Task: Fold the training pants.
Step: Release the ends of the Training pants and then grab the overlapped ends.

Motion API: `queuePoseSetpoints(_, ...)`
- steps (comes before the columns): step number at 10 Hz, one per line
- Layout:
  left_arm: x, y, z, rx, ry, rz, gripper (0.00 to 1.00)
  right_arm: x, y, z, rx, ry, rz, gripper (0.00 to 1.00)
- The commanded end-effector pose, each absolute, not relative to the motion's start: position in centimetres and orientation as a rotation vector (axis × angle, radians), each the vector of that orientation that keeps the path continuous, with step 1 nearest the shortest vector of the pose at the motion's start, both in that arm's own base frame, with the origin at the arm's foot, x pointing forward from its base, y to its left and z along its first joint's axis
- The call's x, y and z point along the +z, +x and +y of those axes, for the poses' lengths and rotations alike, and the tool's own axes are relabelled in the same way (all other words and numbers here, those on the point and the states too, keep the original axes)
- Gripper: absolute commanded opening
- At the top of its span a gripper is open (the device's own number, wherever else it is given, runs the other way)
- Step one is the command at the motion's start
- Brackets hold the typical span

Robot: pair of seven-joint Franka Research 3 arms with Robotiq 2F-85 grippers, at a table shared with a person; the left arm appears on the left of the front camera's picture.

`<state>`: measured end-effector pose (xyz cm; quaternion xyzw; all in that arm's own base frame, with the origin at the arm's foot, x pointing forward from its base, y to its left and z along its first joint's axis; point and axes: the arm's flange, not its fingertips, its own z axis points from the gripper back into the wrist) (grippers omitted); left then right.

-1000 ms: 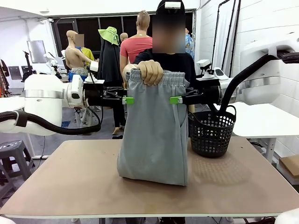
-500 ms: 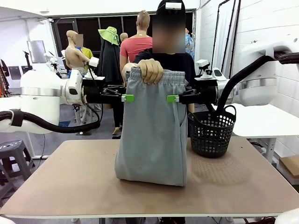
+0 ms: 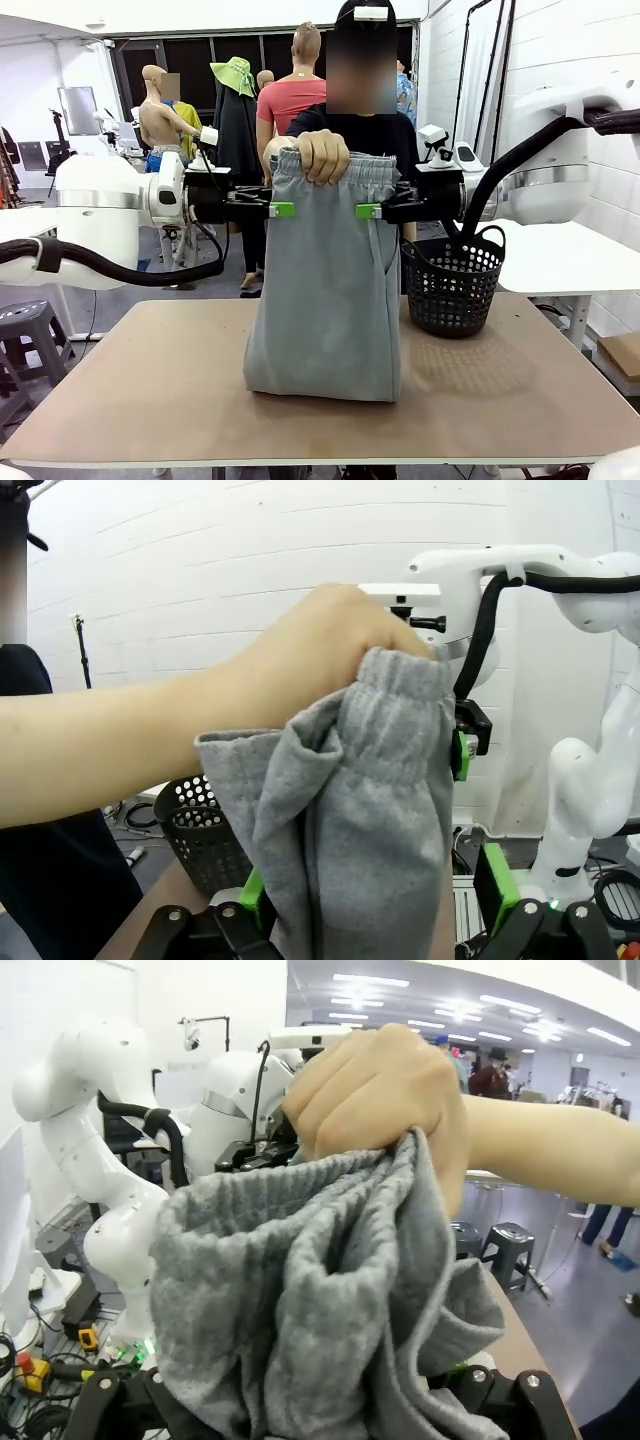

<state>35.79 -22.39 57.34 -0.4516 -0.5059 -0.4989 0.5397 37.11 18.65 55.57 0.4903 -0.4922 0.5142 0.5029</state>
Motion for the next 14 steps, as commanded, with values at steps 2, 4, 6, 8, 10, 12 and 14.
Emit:
queuePoseSetpoints(2,58.1,36.2,-24.0,-1.115,-1.118,-1.162,1.00,55.8,38.9,20.2,1.230,1.136,-1.256,1.00)
queuePoseSetpoints(4,58.1,36.2,-24.2,-1.032,-1.142,-1.148,1.00,55.6,39.5,20.5,1.197,1.122,-1.282,1.00)
queuePoseSetpoints(6,57.7,37.6,-24.3,-1.012,-1.093,-1.174,1.00,55.8,39.5,20.8,1.188,1.145,-1.286,1.00)
queuePoseSetpoints(8,57.3,38.6,-24.8,-1.034,-1.038,-1.176,1.00,56.1,38.9,21.0,1.191,1.181,-1.256,1.00)
queuePoseSetpoints(10,56.9,39.4,-25.8,-1.088,-1.022,-1.249,1.00,56.2,38.2,21.2,1.205,1.199,-1.202,1.00)
queuePoseSetpoints(12,56.6,39.9,-26.2,-1.160,-1.108,-1.264,1.00,56.4,38.6,21.3,1.204,1.187,-1.194,1.00)
queuePoseSetpoints(14,56.4,40.3,-25.8,-1.178,-1.188,-1.286,1.00,56.3,39.4,21.4,1.177,1.192,-1.192,1.00)
